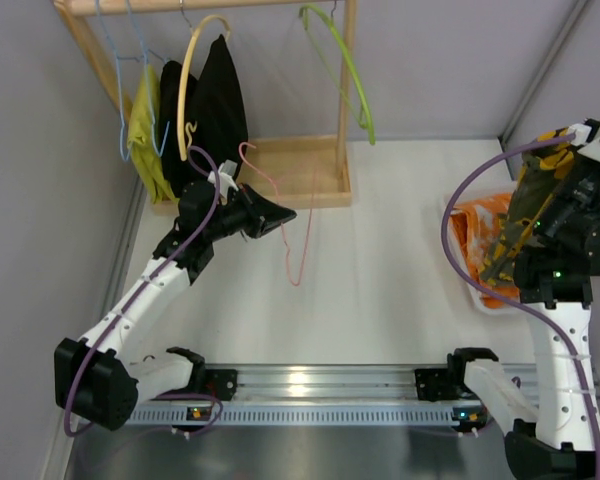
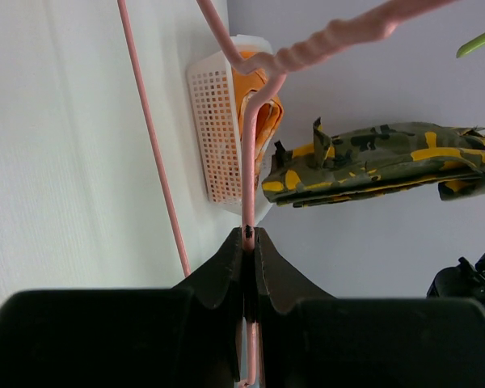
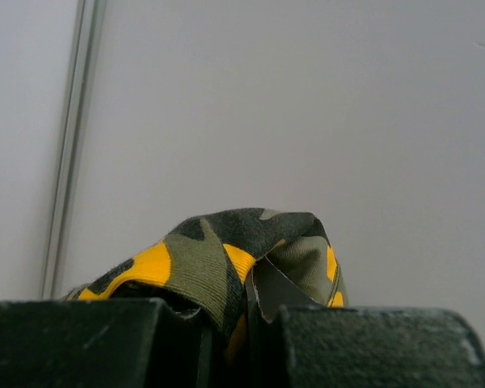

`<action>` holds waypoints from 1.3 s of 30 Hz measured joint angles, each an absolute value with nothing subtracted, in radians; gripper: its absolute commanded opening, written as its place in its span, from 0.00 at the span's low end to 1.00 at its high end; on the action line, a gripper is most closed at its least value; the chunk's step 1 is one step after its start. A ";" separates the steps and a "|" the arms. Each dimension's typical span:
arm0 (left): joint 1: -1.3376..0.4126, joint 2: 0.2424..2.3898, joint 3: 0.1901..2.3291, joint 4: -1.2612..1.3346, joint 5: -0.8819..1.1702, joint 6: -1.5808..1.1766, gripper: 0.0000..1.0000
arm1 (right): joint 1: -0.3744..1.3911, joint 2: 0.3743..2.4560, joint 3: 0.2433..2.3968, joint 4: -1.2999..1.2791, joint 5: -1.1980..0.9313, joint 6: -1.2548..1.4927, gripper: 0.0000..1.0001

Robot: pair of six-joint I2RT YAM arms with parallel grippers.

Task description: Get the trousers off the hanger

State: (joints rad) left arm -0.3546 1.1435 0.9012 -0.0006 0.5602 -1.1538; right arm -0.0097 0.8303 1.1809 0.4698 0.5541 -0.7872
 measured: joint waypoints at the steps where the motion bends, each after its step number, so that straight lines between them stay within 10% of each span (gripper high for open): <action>1: -0.355 1.143 0.901 -0.001 0.560 -1.154 0.00 | -0.010 0.833 1.181 0.478 0.554 -0.795 0.00; 27: -0.355 1.172 0.913 0.000 0.571 -1.168 0.00 | -0.299 1.286 1.067 0.421 0.246 -0.405 0.00; 39: -0.355 1.174 0.965 0.002 0.580 -1.122 0.00 | -0.303 1.011 0.947 0.148 0.165 -0.338 0.00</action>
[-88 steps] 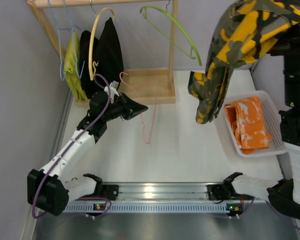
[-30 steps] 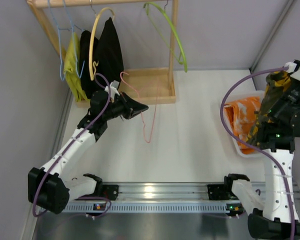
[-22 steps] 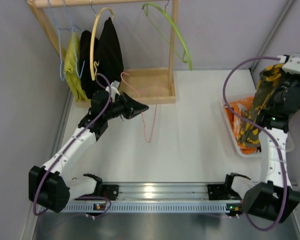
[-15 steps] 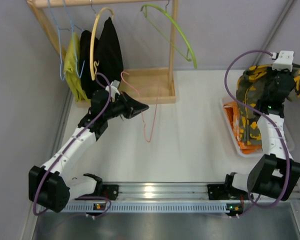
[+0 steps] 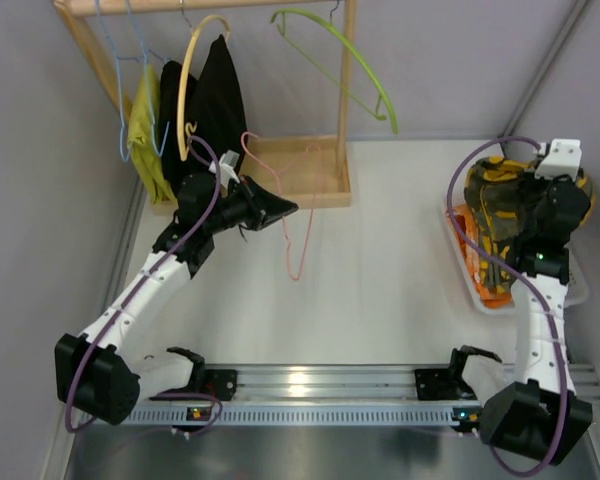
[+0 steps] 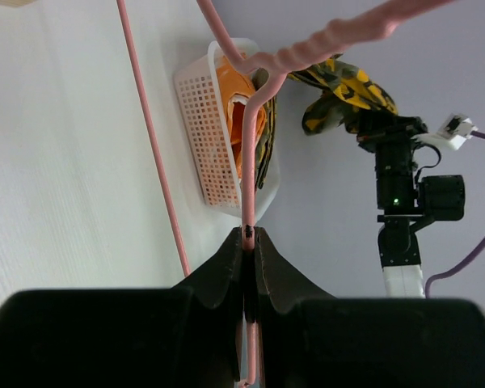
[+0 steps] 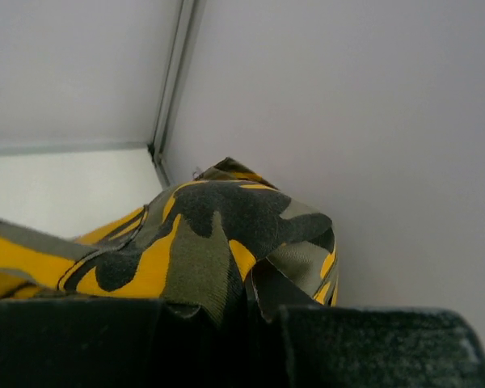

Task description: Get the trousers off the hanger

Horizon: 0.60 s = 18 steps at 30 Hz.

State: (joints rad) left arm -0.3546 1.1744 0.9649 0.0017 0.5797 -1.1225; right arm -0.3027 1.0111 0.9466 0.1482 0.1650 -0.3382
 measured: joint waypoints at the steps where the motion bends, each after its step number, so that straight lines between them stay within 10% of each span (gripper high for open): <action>1: -0.355 1.174 0.966 0.001 0.583 -1.118 0.00 | -0.303 0.973 0.904 0.130 0.159 -0.345 0.00; 18: -0.358 1.131 1.058 -0.039 0.604 -0.928 0.00 | -0.325 0.860 0.654 -0.242 0.003 -0.473 0.11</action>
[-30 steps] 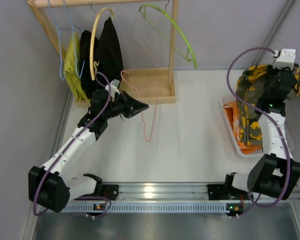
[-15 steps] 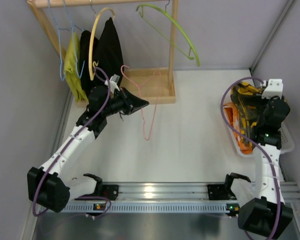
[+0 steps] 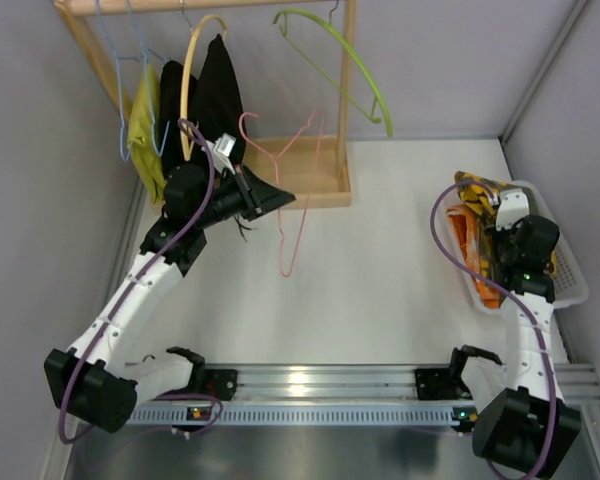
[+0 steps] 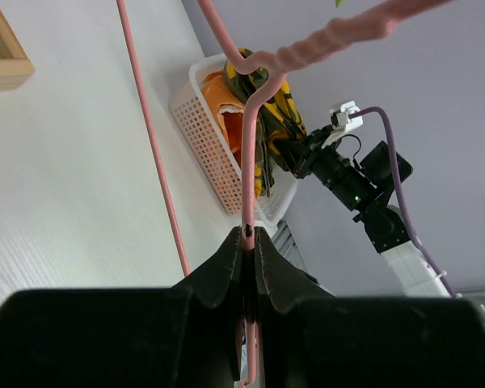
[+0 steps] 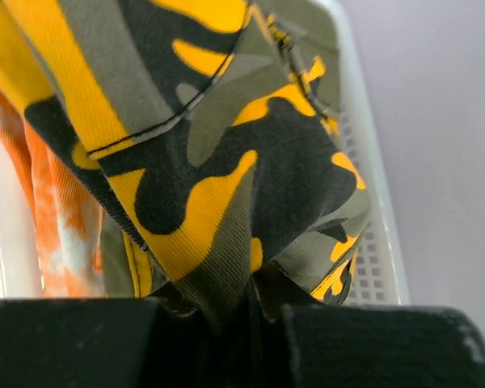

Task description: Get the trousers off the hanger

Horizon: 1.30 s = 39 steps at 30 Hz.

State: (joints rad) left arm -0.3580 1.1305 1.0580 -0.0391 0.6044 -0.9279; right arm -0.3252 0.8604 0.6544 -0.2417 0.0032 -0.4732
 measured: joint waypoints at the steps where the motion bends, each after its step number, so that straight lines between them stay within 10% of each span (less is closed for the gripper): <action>1: -0.360 1.131 1.072 -0.057 0.604 -0.910 0.00 | -0.331 0.864 0.652 -0.258 -0.008 -0.485 0.16; 6: -0.382 1.159 1.185 -0.159 0.577 -0.798 0.00 | -0.353 0.887 0.655 -0.353 -0.086 -0.518 0.73; 13: -0.397 1.237 1.366 -0.328 0.426 -0.662 0.00 | -0.376 0.892 0.781 -0.480 -0.175 -0.512 0.96; 39: -0.425 1.724 2.146 -0.558 -0.035 -0.247 0.00 | -0.389 0.891 1.154 -0.680 -0.389 -0.329 0.99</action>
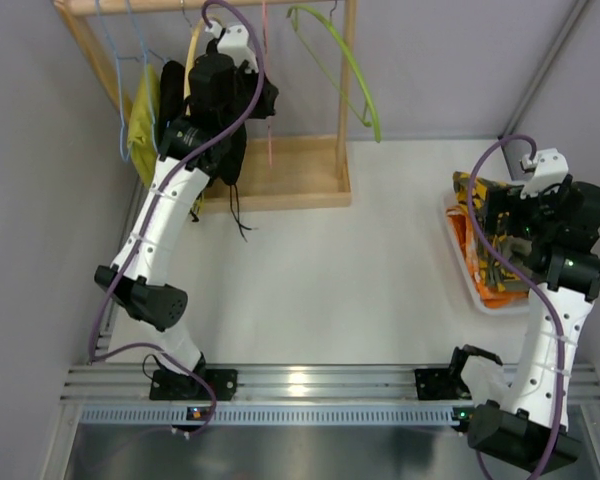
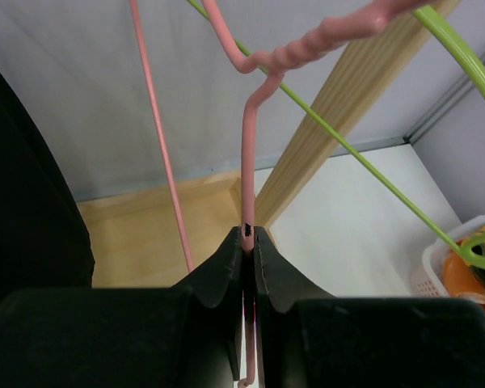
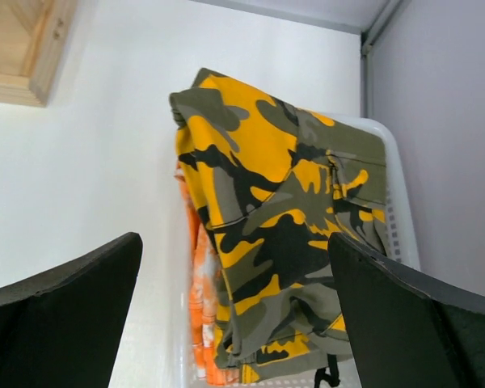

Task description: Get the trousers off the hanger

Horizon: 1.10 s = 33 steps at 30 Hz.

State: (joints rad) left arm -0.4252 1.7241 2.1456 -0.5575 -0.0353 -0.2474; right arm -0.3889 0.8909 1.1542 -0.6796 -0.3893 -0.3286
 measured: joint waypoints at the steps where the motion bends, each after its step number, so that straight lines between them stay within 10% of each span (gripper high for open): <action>1: -0.425 1.744 2.170 -0.558 -0.044 -0.243 0.00 | -0.389 0.888 1.158 -0.684 -0.407 -0.323 0.99; 33: -0.381 2.077 2.444 -0.542 -0.131 -0.200 0.00 | -0.389 0.789 1.312 -0.698 -0.773 -0.172 0.95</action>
